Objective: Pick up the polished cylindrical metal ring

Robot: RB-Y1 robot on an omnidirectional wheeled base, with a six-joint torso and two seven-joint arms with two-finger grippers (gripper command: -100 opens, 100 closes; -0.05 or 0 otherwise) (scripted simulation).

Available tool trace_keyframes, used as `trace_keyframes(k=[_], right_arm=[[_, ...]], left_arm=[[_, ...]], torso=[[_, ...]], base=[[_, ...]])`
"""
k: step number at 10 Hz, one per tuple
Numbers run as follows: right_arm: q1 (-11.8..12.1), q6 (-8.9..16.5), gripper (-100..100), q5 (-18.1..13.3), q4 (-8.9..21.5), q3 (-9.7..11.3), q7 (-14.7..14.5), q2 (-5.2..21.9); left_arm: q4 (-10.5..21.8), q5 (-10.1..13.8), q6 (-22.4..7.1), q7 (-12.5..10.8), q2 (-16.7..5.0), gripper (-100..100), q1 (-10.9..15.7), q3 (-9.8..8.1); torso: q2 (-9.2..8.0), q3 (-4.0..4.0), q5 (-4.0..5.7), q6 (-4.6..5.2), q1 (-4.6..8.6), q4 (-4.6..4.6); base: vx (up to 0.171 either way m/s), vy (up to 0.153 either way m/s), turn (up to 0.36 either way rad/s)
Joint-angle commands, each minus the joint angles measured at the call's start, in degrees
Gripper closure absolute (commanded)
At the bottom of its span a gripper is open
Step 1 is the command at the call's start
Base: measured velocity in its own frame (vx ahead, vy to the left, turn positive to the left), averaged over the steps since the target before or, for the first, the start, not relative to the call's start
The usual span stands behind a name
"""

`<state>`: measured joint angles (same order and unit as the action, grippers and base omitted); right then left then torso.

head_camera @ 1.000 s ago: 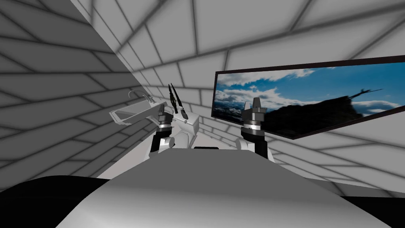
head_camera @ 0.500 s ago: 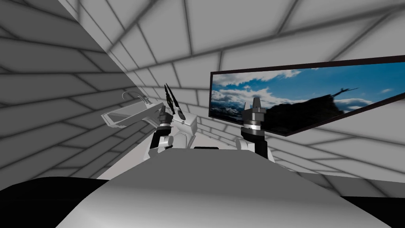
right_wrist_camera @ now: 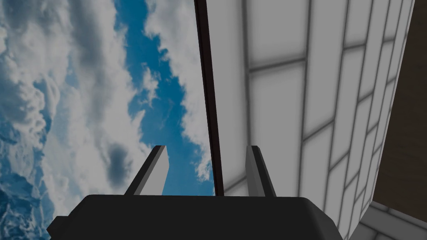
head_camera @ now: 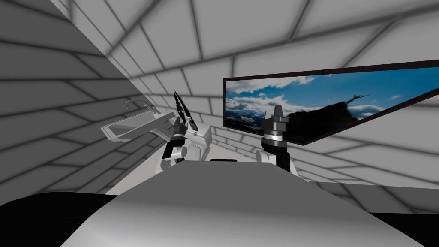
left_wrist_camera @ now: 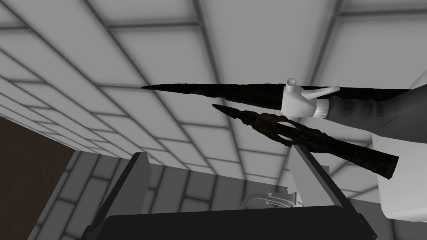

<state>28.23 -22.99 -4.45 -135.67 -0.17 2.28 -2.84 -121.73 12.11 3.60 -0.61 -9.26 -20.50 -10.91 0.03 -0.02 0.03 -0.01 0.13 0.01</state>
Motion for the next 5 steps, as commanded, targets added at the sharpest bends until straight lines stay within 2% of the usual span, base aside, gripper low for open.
trace_keyframes(k=[1,2,3,4,5], right_arm=[[0.0,0.0,0,0.0,0.0,0.0,0.0,0.0],[0.0,0.0,0,0.0,0.0,0.0,0.0,0.0],[0.0,0.0,0,0.0,0.0,0.0,0.0,0.0],[0.0,0.0,0,0.0,0.0,0.0,0.0,0.0],[0.0,0.0,0,0.0,0.0,0.0,0.0,0.0]], left_arm=[[0.9,0.9,-2.9,-0.3,-0.1,-100,0.5,-1.2],[0.9,0.9,-3.6,-0.3,-0.1,-100,0.5,-1.2],[1.6,1.4,-5.7,-0.5,-0.1,-100,0.8,-1.89],[1.6,1.4,-5.8,-0.5,-0.1,-100,0.8,-1.89],[2.3,1.9,-7.9,-0.8,-0.1,-100,0.9,-2.54]], torso=[[0.0,0.0,0.0,0.0,0.0,0.0],[0.04,-0.02,0.01,0.0,0.07,0.01],[0.01,-0.01,0.02,-0.01,0.04,0.0],[0.0,0.0,0.01,-0.01,0.04,0.0],[-0.02,0.01,0.01,-0.01,-0.01,0.0]], base=[[0.027,-0.058,-0.093],[0.012,-0.046,-0.016],[0.012,-0.043,-0.038],[0.008,-0.031,-0.019],[0.007,-0.031,-0.036]])
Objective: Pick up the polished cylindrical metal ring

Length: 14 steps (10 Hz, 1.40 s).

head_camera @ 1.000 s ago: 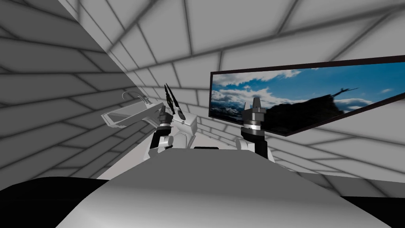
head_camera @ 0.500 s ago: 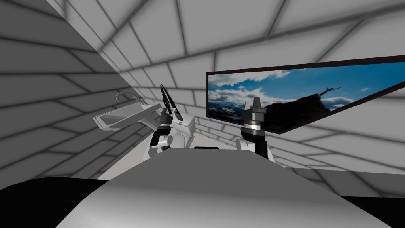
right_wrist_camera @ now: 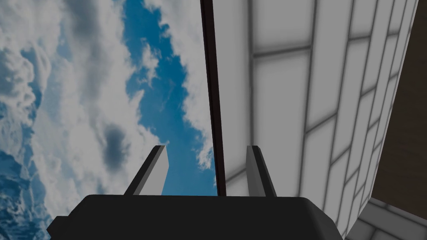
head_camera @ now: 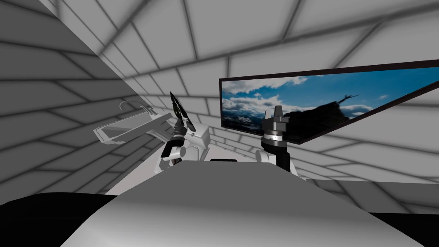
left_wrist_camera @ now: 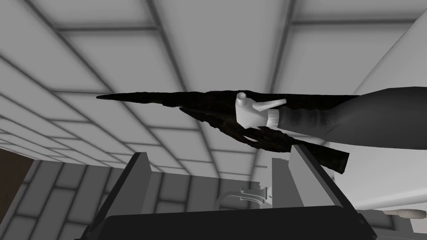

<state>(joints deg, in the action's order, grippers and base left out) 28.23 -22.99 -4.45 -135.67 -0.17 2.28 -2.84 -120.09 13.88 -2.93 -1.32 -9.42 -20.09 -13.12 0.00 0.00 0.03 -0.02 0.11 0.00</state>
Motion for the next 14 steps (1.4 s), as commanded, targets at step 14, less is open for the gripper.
trace_keyframes(k=[14], right_arm=[[0.0,0.0,0,0.0,0.0,0.0,0.0,0.0]], left_arm=[[6.2,5.4,-23.0,-5.6,2.2,-100,-1.0,-5.31]], torso=[[0.14,-0.08,-0.01,-0.02,-0.07,0.03]], base=[[0.037,-0.033,0.014]])
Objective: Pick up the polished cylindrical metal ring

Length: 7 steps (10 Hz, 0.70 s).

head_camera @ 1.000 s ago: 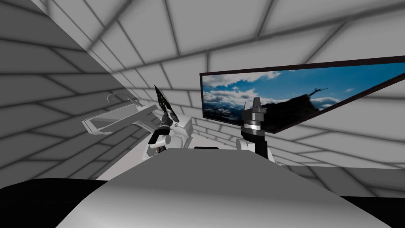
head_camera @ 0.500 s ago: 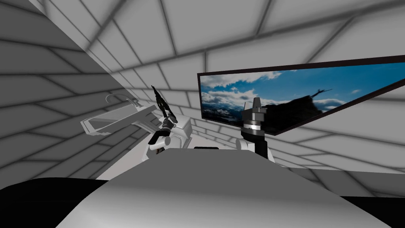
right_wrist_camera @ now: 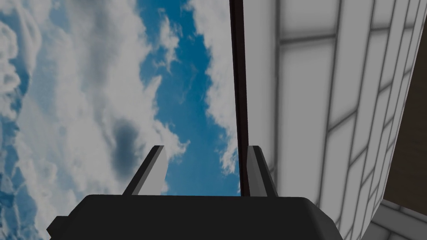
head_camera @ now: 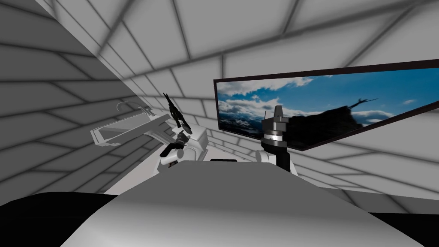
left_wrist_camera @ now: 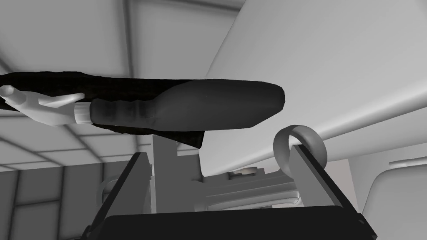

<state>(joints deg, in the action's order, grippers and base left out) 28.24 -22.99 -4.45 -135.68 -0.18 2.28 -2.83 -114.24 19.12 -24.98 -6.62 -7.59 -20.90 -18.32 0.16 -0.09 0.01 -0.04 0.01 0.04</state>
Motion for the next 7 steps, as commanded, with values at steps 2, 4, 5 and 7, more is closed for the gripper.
trace_keyframes(k=[2,4,5,7], right_arm=[[0.0,0.0,0,0.0,0.0,0.0,0.0,0.0],[0.0,0.0,0,0.0,0.0,0.0,0.0,0.0],[0.0,0.0,0,0.0,0.0,0.0,0.0,0.0],[0.0,0.0,0,0.0,0.0,0.0,0.0,0.0]], left_arm=[[0.8,0.7,-3.4,-1.1,1.3,-100,-0.6,-0.76],[1.2,1.2,-5.5,-1.7,2.7,-100,-0.8,-1.41],[1.4,1.4,-6.4,-2.0,3.7,-100,-0.9,-1.72],[1.6,1.7,-7.7,-2.4,5.7,-100,-1.1,-2.23]], torso=[[-0.02,0.01,-0.01,0.0,-0.02,0.0],[-0.01,0.0,-0.01,0.01,-0.05,0.0],[-0.03,0.01,-0.02,0.01,-0.08,0.0],[-0.05,0.02,-0.03,0.01,-0.13,-0.01]], base=[[0.047,0.0,0.044],[0.045,0.016,0.04],[0.04,0.027,0.028],[0.036,0.027,0.026]])
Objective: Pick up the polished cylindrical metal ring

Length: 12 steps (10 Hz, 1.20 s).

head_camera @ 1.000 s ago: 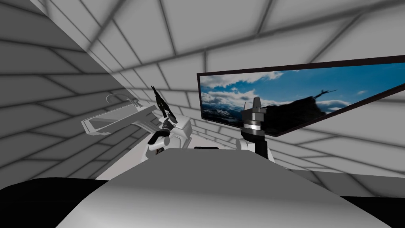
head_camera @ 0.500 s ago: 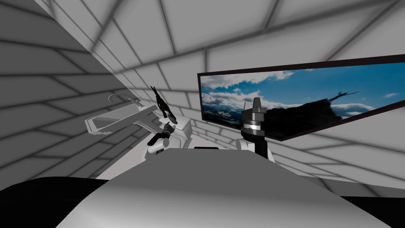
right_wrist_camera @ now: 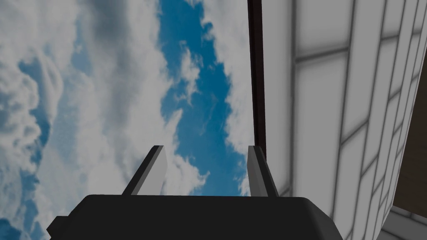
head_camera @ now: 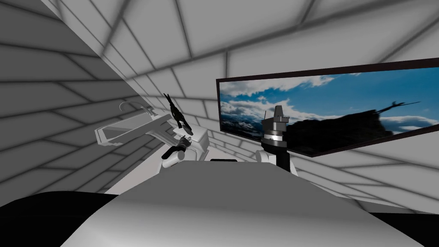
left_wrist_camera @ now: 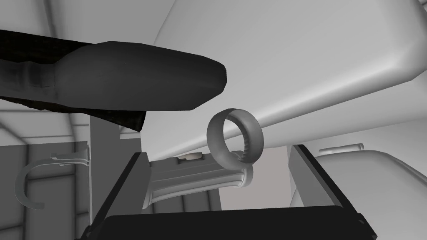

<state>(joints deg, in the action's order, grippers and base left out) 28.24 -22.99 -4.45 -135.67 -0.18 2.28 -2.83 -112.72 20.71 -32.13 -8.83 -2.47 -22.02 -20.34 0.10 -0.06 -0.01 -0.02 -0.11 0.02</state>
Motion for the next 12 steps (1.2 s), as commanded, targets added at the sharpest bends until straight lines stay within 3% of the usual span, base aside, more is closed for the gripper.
trace_keyframes(k=[1,2,3,4,6,7,11,12], right_arm=[[0.0,0.0,0,0.0,0.0,0.0,0.0,0.0],[0.0,0.0,0,0.0,0.0,0.0,0.0,0.0],[0.0,0.0,0,0.0,0.0,0.0,0.0,0.0],[0.0,0.0,0,0.0,0.0,0.0,0.0,0.0],[0.0,0.0,0,0.0,0.0,0.0,0.0,0.0],[0.0,0.0,0,0.0,0.0,0.0,0.0,0.0],[0.0,0.0,0,0.0,0.0,0.0,0.0,0.0],[0.0,0.0,0,0.0,0.0,0.0,0.0,0.0]], left_arm=[[0.2,0.2,-1.1,-0.3,2.1,-100,0.0,-0.47],[0.6,0.1,-0.6,-0.2,1.1,-100,0.5,-0.41],[0.7,0.1,-0.8,-0.3,1.2,0,0.5,-0.47],[2.3,-0.2,0.3,-0.2,1.2,-100,1.2,-0.28],[2.5,-0.3,0.4,-0.1,1.3,-100,1.3,-0.19],[2.6,-0.3,0.6,-0.1,1.3,100,1.3,-0.17],[2.6,-0.3,0.5,-0.1,1.3,100,1.3,-0.18],[2.6,-0.3,0.6,-0.1,1.3,0,1.3,-0.18]], torso=[[0.0,0.0,0.0,0.0,0.0,0.0],[0.0,0.0,-0.01,0.0,-0.03,0.0],[-0.06,0.03,0.0,0.0,0.02,-0.01],[-0.11,0.06,0.02,0.0,0.06,-0.02],[0.13,-0.07,0.0,0.01,-0.04,0.02],[0.05,-0.03,0.0,0.0,0.01,0.01],[-0.13,0.08,0.03,0.02,0.1,-0.03],[-0.13,0.08,0.03,0.01,0.1,-0.03]], base=[[0.032,0.036,0.028],[0.014,0.017,0.002],[0.0,0.0,0.0],[0.034,0.02,-0.001],[0.062,0.027,-0.005],[0.005,0.002,-0.001],[0.0,0.0,0.0],[0.0,0.0,0.0]])
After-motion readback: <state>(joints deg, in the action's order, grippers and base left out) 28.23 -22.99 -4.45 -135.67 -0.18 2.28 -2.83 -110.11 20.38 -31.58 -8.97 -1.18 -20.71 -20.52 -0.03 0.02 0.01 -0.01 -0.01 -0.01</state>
